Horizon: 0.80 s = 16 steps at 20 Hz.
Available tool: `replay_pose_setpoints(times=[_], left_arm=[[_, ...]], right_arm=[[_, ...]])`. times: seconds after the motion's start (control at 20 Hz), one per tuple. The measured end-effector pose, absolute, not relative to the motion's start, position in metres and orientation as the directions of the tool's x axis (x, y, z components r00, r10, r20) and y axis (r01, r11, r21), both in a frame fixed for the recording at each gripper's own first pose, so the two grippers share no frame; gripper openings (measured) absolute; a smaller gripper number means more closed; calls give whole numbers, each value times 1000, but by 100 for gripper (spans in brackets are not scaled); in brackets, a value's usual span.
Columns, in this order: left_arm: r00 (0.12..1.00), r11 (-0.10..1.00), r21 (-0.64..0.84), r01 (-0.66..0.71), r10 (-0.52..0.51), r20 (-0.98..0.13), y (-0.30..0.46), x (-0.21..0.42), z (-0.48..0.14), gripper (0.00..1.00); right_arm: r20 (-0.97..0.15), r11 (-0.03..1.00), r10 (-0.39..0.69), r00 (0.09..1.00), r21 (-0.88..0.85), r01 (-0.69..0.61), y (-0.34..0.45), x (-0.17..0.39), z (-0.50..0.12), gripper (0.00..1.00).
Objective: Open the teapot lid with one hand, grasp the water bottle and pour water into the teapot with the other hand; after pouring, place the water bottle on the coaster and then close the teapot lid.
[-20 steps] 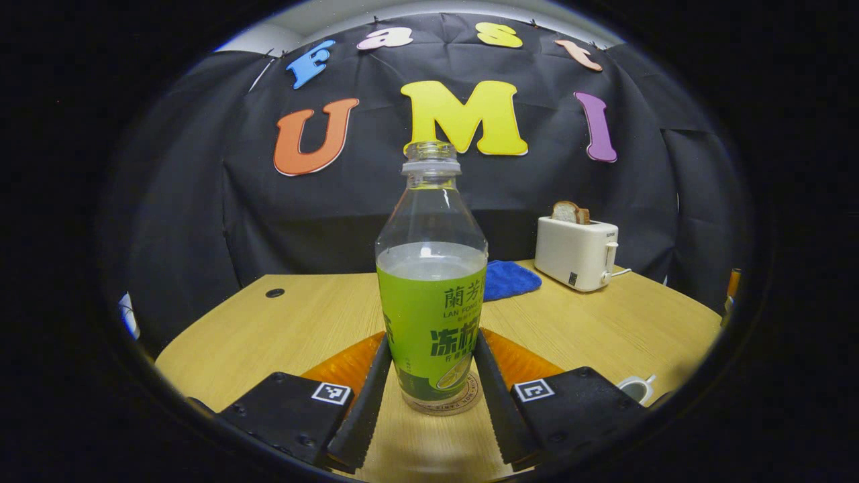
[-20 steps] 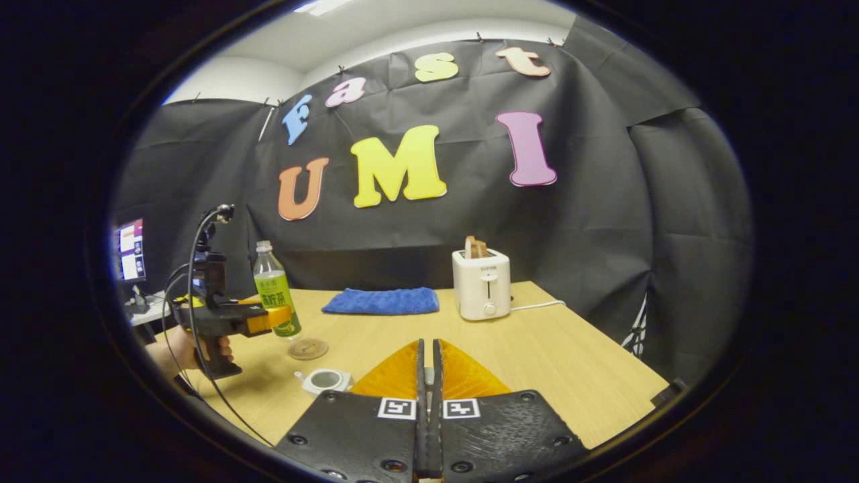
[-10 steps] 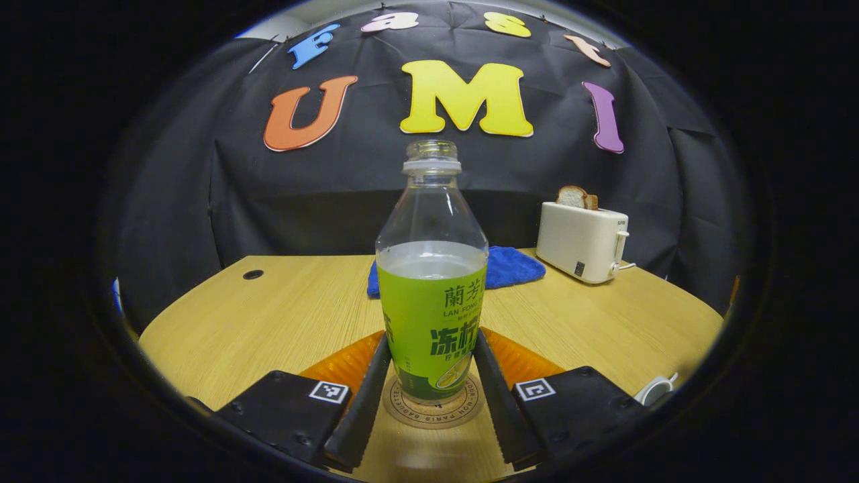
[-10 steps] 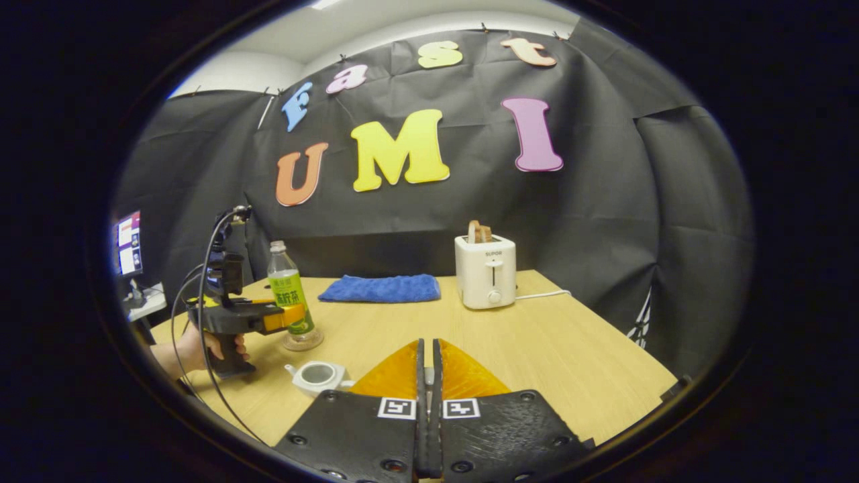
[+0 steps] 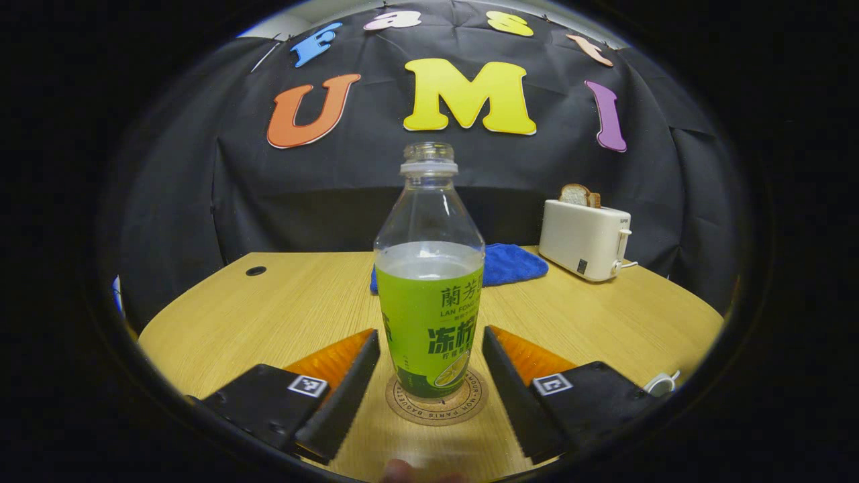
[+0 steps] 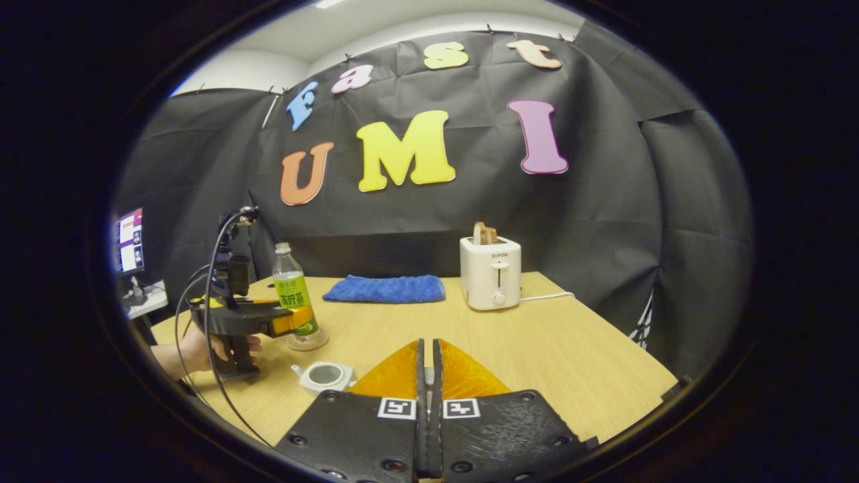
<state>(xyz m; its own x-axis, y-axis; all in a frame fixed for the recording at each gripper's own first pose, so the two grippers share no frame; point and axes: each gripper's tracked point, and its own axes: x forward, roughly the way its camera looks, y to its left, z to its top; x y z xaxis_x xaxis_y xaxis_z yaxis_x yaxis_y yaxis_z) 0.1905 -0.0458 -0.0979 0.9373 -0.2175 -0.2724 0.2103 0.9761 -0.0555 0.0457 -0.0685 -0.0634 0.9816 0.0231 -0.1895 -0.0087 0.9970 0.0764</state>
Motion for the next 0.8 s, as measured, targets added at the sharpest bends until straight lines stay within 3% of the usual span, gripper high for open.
replay_pose_setpoints(times=[0.05, 0.25, 0.8], left_arm=[[939, 977, -52, 205, -211, -273, -47, 195, -101, 100], [942, 984, -18, 179, -177, -287, -30, 164, -102, 100], [984, 1000, -23, 16, -20, -179, 53, 55, -51, 99]], right_arm=[[-183, 997, 27, 983, 75, -14, -66, 46, -61, 0], [-159, 995, 75, 985, 73, -64, -42, 53, -53, 0], [-166, 972, 235, 958, 64, -227, 46, 93, -79, 0]])
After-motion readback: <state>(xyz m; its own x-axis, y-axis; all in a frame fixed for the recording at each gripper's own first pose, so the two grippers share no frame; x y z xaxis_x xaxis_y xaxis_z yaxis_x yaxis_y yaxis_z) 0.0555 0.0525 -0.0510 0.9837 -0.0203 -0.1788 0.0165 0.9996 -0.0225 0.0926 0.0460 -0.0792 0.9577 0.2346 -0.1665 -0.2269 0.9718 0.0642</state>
